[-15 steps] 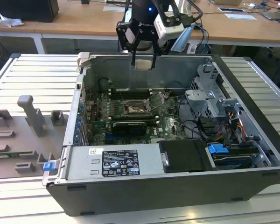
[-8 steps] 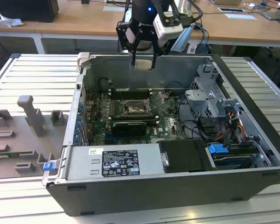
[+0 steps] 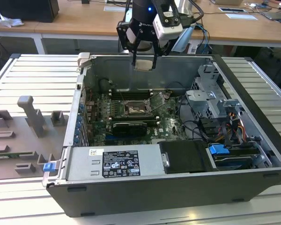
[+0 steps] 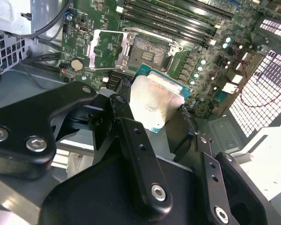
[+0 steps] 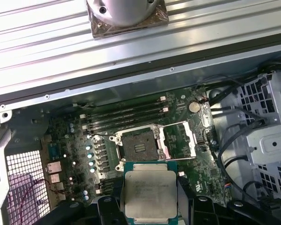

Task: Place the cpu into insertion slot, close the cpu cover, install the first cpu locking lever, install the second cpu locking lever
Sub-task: 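Place the cpu into insertion slot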

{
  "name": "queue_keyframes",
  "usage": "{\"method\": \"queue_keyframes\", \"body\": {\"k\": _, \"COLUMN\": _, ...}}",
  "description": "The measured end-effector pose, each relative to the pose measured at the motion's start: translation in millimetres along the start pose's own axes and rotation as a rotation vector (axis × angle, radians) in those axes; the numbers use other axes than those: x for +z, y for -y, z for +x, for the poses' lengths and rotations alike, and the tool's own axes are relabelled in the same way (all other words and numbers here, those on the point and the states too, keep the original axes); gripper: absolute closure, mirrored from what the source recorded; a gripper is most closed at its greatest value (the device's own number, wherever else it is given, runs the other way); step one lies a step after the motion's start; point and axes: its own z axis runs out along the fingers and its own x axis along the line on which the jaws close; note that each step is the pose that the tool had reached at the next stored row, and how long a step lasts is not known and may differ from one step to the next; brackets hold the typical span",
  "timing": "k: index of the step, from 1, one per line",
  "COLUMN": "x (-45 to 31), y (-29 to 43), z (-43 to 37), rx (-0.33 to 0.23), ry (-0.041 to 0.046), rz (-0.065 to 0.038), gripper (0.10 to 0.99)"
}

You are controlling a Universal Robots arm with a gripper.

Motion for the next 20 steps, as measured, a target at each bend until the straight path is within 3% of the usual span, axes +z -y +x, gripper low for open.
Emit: {"method": "queue_keyframes", "body": {"k": 20, "x": 0.0, "y": 0.0, "z": 0.0, "rx": 0.065, "ry": 0.0058, "rz": -0.001, "gripper": 0.549}}
